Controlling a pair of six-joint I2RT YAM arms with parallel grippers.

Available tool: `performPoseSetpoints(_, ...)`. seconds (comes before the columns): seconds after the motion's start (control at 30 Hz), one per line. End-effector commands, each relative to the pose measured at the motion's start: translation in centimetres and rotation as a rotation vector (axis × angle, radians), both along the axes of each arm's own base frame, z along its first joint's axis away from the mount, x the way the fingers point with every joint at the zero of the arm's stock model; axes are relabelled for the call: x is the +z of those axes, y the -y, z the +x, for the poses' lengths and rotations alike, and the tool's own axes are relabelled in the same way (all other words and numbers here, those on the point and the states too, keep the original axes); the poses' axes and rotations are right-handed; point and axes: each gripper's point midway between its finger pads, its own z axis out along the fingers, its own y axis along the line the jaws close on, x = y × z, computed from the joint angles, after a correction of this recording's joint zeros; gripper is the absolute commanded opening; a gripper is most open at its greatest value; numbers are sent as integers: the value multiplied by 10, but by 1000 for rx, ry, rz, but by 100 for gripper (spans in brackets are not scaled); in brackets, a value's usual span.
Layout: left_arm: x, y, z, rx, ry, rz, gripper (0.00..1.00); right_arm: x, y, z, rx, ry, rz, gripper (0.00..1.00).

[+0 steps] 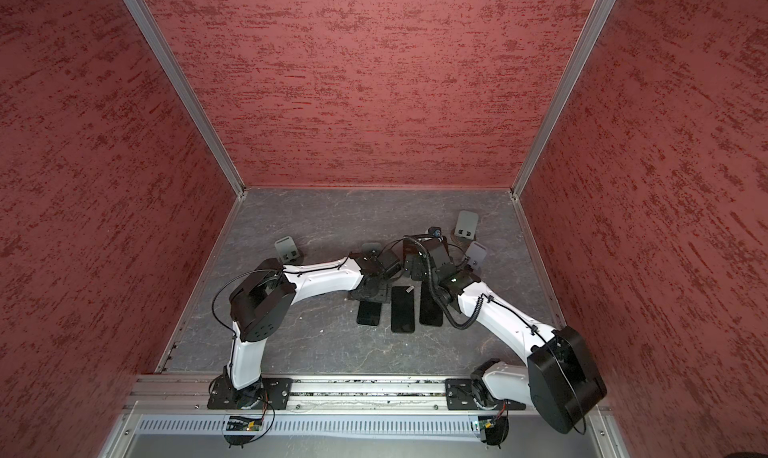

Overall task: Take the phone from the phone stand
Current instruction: 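Lower the black phone flat beside the two flat phones with the left gripper, then open the left gripper and raise it off the phone while the right draws back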

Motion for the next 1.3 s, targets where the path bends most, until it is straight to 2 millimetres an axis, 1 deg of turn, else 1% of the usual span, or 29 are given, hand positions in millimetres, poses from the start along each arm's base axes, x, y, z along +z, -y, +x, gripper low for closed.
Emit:
performPoseSetpoints(0.0,2,-9,2,2,19,48,90,13,0,3,6,33,24,99)
performPoseSetpoints(0.13,18,-6,6,-12,69,37,95,17,2,2,3,37,18,99)
performPoseSetpoints(0.23,36,-4,10,-28,133,35,100,20,3,2,-1,45,16,99)
performPoseSetpoints(0.37,63,-3,12,-46,229,45,100,24,5,3,-5,49,11,99)
performPoseSetpoints(0.47,88,-2,12,-68,321,53,100,26,8,3,-15,51,-2,99)
performPoseSetpoints(0.57,118,-4,10,-92,444,79,100,29,14,4,-36,63,-18,99)
performPoseSetpoints(0.63,137,-8,9,-89,509,81,99,32,17,5,-51,77,-26,99)
performPoseSetpoints(0.73,160,-19,7,-82,576,57,100,37,27,6,-92,96,-50,99)
performPoseSetpoints(0.9,194,-49,3,-68,682,52,99,42,51,7,-177,123,-108,99)
performPoseSetpoints(1.0,209,-79,1,-37,728,87,100,44,66,10,-217,137,-137,99)
performPoseSetpoints(1.13,217,-129,-1,47,759,130,99,48,91,15,-286,161,-197,99)
performPoseSetpoints(1.27,219,-184,-4,146,795,141,100,50,114,19,-345,206,-234,99)
